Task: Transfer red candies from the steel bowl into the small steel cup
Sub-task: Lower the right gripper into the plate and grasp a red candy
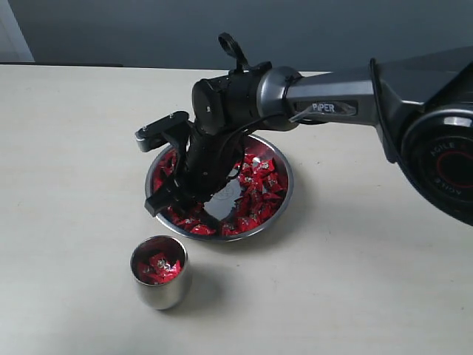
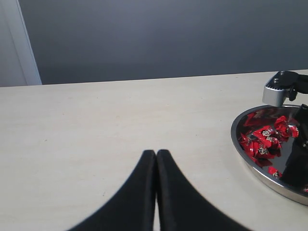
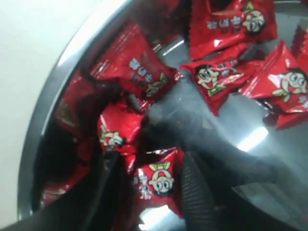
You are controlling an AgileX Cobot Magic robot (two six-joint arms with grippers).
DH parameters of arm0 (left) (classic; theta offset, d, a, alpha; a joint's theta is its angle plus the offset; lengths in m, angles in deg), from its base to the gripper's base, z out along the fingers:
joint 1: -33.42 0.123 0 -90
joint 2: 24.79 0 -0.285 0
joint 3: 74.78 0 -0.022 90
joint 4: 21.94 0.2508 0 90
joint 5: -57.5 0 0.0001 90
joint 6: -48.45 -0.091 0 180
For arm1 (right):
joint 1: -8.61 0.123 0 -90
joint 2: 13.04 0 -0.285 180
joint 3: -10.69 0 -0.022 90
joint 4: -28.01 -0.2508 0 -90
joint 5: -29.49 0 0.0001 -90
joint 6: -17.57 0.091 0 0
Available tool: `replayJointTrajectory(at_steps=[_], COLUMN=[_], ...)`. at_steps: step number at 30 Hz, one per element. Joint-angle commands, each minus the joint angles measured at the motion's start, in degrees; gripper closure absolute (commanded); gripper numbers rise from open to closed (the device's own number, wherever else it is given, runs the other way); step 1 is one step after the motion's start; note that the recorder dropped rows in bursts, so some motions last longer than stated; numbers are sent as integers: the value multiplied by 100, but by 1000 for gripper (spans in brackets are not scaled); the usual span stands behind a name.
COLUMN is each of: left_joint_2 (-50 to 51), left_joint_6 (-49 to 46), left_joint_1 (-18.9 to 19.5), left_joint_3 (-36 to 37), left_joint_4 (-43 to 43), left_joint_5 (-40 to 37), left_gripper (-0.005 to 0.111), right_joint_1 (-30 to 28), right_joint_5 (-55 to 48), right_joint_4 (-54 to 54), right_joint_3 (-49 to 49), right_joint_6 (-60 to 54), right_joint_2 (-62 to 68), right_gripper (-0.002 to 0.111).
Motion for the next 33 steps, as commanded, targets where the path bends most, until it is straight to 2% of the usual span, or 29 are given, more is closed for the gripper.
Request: replayJointTrajectory(at_steps=[1, 2, 3, 17, 33], left_joint_2=[-26, -26, -26, -26, -26], left_joint_6=[13, 13, 13, 13, 13], left_joint_1=[24, 24, 24, 24, 24], left_joint_3=[14, 14, 14, 14, 14], left_joint_4=[-11, -11, -11, -11, -11], left_joint_5=[33, 33, 33, 33, 33], left_gripper=[106, 106, 106, 106, 106], right_joint_1=[-34, -34, -34, -34, -34], right_joint_5=[17, 17, 17, -342, -163], right_joint_4=[15, 15, 15, 217, 1760], right_joint_3=[2, 2, 2, 2, -11], right_joint_6=[-16, -16, -16, -16, 802], right_joint_2=[-109, -133, -175, -1318, -485], right_gripper=[94, 104, 108, 106, 106])
